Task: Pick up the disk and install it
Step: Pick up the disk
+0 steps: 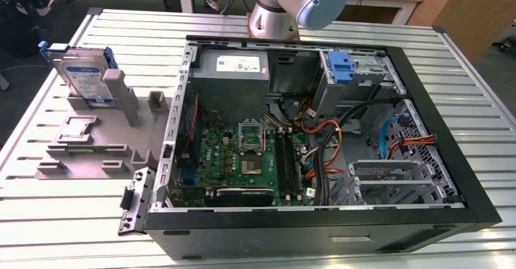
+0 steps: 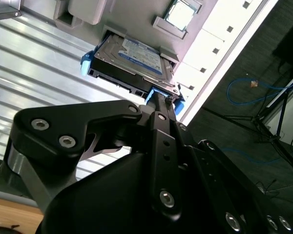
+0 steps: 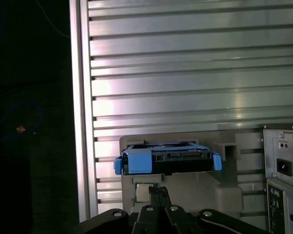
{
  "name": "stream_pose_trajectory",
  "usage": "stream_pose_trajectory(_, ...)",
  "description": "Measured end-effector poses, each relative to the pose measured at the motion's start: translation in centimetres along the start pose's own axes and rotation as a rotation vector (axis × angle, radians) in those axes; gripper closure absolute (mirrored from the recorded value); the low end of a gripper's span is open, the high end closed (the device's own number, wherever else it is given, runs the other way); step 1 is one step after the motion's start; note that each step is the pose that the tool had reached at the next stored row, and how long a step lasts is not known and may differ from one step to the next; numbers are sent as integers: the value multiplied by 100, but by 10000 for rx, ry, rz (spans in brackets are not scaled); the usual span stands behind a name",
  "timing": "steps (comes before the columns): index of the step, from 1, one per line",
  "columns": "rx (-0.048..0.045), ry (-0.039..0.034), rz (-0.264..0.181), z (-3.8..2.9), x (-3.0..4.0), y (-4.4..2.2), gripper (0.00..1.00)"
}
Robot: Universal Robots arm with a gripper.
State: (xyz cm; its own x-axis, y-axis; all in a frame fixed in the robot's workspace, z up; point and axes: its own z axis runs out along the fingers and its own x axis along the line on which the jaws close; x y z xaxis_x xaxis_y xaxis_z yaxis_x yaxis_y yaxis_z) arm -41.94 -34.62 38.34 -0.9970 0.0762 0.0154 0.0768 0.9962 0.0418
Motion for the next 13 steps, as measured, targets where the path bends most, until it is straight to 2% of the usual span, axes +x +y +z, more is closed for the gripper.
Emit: stream_pose_trajectory(13,-10,-1,38,0,0,0,89)
